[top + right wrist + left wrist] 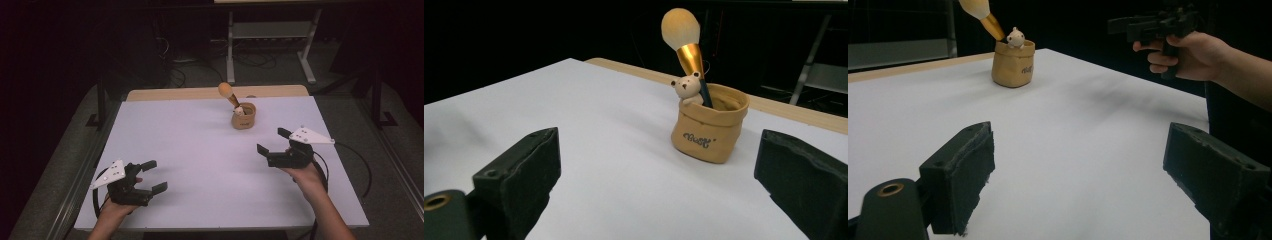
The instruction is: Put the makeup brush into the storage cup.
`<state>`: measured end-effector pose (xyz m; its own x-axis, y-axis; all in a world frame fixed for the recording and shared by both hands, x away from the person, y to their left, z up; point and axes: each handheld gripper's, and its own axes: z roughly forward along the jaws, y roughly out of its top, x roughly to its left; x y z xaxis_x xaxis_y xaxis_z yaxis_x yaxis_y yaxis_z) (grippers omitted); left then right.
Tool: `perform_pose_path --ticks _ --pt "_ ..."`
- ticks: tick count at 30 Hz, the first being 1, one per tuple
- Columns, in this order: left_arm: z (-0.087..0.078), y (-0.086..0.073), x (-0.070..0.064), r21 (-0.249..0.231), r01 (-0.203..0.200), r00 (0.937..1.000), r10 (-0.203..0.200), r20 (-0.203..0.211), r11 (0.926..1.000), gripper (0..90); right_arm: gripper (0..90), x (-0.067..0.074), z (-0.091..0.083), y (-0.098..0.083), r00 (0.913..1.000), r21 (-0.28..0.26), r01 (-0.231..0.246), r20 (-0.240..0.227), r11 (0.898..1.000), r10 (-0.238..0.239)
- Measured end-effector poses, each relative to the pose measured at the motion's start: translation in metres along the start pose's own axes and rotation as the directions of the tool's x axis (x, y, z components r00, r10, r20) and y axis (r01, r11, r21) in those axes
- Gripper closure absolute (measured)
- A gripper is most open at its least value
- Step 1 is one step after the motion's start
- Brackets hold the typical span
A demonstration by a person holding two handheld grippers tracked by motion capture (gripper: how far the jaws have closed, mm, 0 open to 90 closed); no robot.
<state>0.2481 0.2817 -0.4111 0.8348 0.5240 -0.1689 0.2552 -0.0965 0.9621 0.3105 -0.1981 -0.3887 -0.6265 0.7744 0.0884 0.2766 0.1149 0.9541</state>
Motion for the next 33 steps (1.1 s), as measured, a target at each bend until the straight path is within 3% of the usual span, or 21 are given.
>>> perform_pose_path --ticks 10,21,33 --pt "-0.001 0.000 0.001 0.004 -0.004 1.0000 0.004 -0.005 1.0000 12.7 4.0 0.004 -0.024 -0.013 0.9999 -0.026 -0.017 -0.001 1.000 0.017" --pt "0.000 0.000 0.000 0.000 -0.005 1.0000 0.005 -0.005 1.0000 12.7 4.0 0.005 -0.048 -0.027 0.9987 -0.043 -0.036 0.035 0.998 0.038" --pt "0.000 0.000 0.000 0.003 -0.009 0.9999 0.009 -0.006 1.0000 12.7 3.0 0.004 -0.063 -0.043 0.9965 -0.044 -0.063 0.052 0.997 0.065"
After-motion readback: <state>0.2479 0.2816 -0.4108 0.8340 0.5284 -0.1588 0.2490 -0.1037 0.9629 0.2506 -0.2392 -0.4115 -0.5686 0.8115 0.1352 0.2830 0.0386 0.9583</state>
